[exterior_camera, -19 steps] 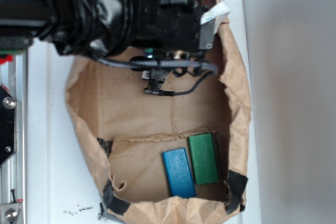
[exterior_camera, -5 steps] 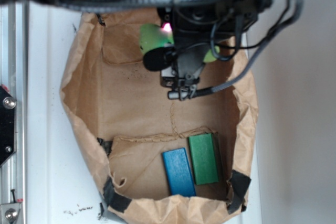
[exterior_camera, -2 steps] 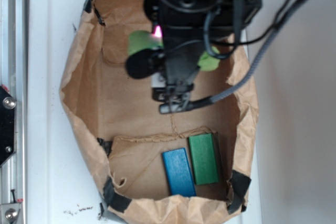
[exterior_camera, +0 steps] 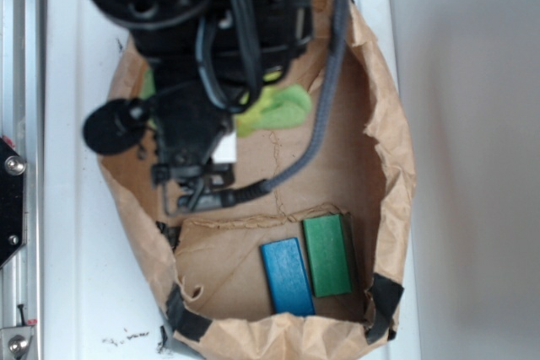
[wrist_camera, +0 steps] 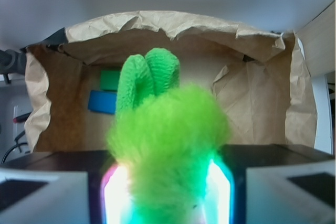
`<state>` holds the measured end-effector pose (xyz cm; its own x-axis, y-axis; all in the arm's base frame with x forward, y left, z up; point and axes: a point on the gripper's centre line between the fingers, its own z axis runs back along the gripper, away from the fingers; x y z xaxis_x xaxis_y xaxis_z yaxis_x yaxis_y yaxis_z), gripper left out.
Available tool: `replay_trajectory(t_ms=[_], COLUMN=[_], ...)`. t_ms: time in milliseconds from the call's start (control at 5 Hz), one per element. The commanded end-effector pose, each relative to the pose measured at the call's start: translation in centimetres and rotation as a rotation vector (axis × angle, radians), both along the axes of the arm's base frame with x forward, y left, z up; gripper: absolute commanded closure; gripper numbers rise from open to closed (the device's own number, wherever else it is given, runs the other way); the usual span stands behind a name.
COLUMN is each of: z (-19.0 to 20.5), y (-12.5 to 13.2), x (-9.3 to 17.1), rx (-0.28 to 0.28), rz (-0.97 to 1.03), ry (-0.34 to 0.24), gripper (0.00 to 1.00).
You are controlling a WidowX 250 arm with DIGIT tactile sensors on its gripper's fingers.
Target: Grab the green animal.
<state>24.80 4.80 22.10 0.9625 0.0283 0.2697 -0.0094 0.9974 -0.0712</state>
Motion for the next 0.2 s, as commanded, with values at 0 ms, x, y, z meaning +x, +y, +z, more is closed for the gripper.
replay_trajectory(t_ms=[0], z=[2.47], y=[1.74], x=[0.66], rx=[0.042], rz=[0.031], ry=[-0.027], gripper=[1.00])
